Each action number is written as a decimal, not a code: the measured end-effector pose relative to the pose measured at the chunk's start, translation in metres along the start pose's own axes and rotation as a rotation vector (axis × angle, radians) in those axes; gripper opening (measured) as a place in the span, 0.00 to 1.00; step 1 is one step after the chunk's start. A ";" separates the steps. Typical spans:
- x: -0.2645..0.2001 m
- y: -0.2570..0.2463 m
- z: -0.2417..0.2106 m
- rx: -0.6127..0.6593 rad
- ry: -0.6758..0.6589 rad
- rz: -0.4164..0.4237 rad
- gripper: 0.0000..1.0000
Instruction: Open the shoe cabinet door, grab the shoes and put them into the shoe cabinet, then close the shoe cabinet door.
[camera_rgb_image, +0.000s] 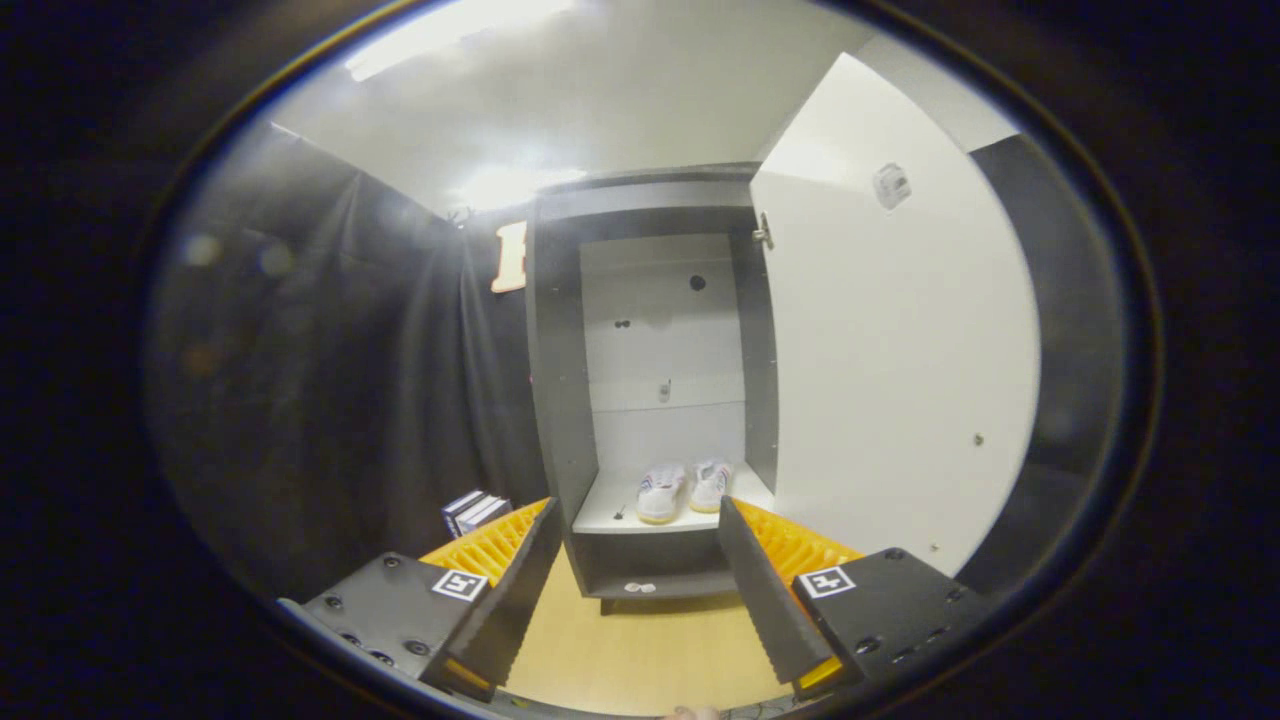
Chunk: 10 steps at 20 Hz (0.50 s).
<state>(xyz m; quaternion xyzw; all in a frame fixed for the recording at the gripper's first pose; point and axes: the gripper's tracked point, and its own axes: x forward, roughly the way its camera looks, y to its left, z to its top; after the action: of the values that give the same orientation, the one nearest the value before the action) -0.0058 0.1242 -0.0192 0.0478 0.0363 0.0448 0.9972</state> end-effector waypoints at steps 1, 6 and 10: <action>-0.012 -0.011 0.002 0.004 -0.001 -0.006 0.97; -0.062 -0.085 0.013 0.027 0.026 -0.029 0.97; -0.086 -0.165 0.025 0.013 0.021 -0.094 0.96</action>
<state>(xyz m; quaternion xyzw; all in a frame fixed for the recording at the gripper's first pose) -0.0754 -0.0496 -0.0052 0.0518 0.0493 -0.0018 0.9974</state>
